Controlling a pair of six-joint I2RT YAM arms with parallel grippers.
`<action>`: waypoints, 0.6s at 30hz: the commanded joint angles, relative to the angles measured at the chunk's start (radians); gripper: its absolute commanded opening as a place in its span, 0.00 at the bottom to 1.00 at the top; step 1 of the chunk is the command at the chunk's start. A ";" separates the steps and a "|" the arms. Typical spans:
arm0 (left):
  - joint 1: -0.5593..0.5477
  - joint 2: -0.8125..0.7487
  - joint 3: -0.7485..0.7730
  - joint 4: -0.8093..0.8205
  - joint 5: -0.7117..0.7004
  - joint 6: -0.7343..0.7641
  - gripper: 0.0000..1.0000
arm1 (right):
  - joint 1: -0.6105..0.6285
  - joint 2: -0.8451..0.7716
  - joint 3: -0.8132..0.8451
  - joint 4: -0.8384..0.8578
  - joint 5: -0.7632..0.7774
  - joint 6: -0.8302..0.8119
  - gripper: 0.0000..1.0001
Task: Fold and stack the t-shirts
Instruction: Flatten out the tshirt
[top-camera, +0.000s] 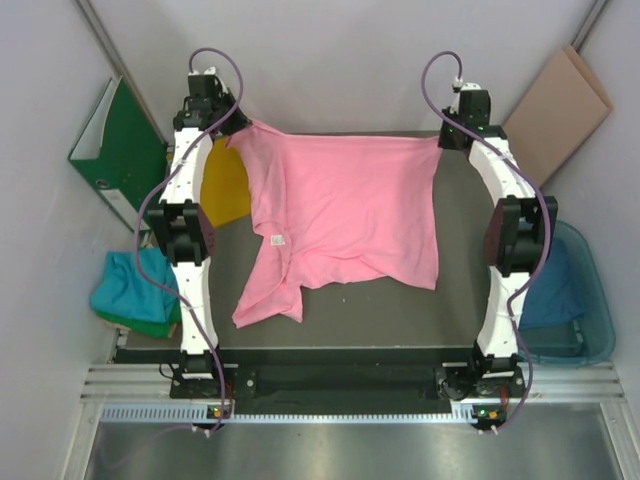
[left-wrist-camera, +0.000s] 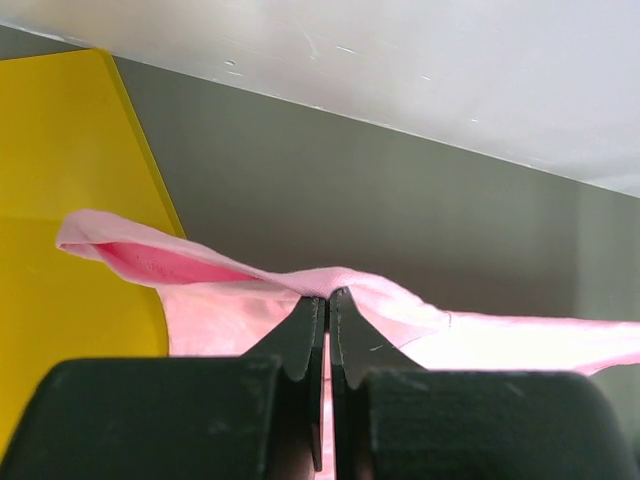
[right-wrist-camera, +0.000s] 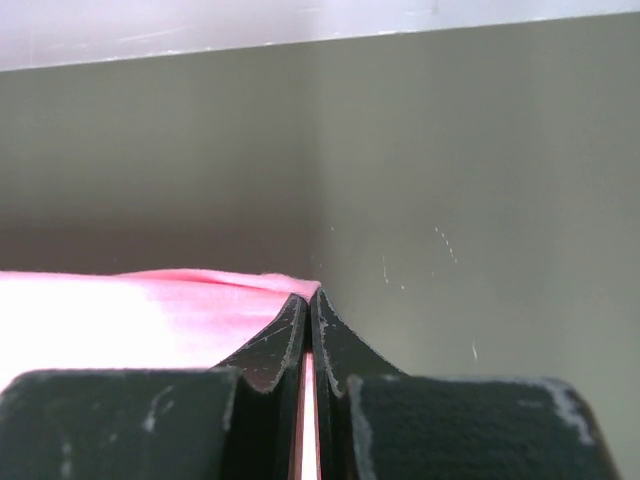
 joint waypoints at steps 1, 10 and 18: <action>0.014 -0.058 -0.002 0.058 -0.008 -0.002 0.00 | -0.028 -0.081 -0.017 0.059 0.007 -0.013 0.00; 0.066 -0.005 0.012 0.121 0.064 -0.094 0.99 | -0.026 0.009 0.056 0.077 0.005 0.003 0.00; 0.062 -0.367 -0.592 0.138 0.150 -0.072 0.97 | -0.046 0.014 0.061 0.077 -0.029 0.024 0.00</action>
